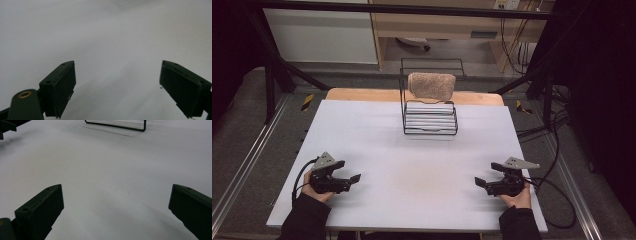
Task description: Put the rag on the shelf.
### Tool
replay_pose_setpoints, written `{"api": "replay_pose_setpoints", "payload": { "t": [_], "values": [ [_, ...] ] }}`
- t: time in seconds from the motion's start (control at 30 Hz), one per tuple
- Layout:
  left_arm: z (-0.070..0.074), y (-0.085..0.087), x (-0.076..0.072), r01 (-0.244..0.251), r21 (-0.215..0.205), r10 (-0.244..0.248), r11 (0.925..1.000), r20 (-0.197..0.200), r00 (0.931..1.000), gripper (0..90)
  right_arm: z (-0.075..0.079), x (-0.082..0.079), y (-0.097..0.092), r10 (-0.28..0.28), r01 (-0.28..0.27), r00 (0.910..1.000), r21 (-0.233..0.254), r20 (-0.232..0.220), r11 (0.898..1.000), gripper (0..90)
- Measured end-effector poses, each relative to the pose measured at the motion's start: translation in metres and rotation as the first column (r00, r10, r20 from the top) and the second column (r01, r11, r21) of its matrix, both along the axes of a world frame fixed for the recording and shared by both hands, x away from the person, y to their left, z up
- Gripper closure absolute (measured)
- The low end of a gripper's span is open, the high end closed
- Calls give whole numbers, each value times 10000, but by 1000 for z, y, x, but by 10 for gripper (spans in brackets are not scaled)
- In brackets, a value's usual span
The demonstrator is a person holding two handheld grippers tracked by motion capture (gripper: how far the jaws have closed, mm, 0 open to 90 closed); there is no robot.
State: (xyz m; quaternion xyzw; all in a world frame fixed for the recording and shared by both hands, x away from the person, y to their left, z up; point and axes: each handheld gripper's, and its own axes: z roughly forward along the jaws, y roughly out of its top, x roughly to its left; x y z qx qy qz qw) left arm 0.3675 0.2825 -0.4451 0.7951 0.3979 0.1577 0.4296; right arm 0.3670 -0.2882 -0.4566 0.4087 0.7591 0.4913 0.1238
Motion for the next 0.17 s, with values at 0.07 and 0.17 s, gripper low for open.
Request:
{"api": "replay_pose_setpoints", "payload": {
  "t": [0.07, 0.17],
  "values": [
    [-1, 0, 0, 26, 46, -26, 10000, -20, 10000, 135, 0, 0, 0, -26, 26, 10000, 25, -31, 10000, 5],
    [-2, 0, 0, 11, 65, -11, 10000, -43, 10000, 135, 1, -1, 0, -14, 14, 10000, 53, -12, 10000, 5]
  ]
}}
